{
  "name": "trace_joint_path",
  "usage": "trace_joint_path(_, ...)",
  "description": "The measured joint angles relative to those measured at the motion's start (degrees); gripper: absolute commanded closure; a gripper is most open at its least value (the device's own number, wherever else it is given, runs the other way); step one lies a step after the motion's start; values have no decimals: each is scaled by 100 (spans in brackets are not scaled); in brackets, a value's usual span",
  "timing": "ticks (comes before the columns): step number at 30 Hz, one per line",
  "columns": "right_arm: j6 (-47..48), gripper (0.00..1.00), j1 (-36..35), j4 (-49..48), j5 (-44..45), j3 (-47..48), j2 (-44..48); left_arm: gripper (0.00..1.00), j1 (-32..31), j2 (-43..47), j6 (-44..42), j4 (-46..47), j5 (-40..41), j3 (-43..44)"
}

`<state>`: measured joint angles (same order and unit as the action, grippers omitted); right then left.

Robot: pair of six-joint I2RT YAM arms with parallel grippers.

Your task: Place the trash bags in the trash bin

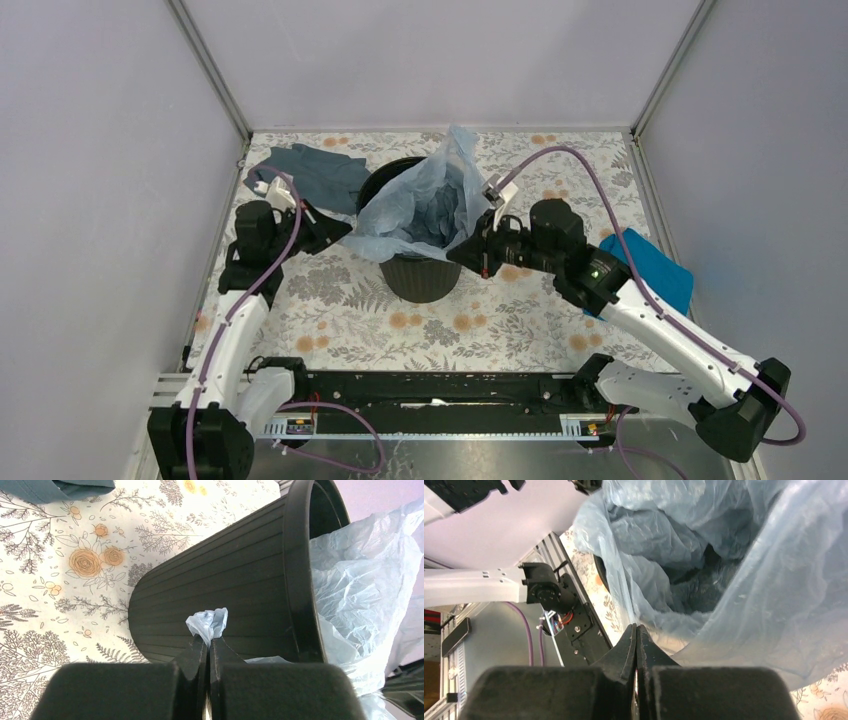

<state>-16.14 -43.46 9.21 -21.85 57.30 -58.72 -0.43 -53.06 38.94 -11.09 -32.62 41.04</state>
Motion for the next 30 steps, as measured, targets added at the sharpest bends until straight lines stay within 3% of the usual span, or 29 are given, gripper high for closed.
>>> trace_joint_path(6, -208, 98, 0, -531, 11, -914, 566, 100, -7, 455, 59, -76, 2, -122)
trace_joint_path(9, -258, 88, 0, -717, 55, -1119, 769, 100, -7, 649, 70, -122, 15, -138)
trace_joint_path(14, -372, 93, 0, -898, 225, -1379, 728, 100, 7, 1080, 177, -87, 57, -223)
trace_joint_path(19, -426, 97, 0, -859, 424, -1421, 584, 99, 7, 2055, 236, 173, 68, -295)
trace_joint_path(23, -463, 100, 0, -872, 468, -1467, 610, 86, 7, 2850, 227, 385, 50, -293)
trace_joint_path(27, -546, 100, 0, -898, 439, -1475, 619, 80, 7, 3279, 146, 175, 120, -125)
trace_joint_path(30, -669, 98, 0, -957, 433, -1475, 625, 60, 7, 3364, 138, -361, 190, 361)
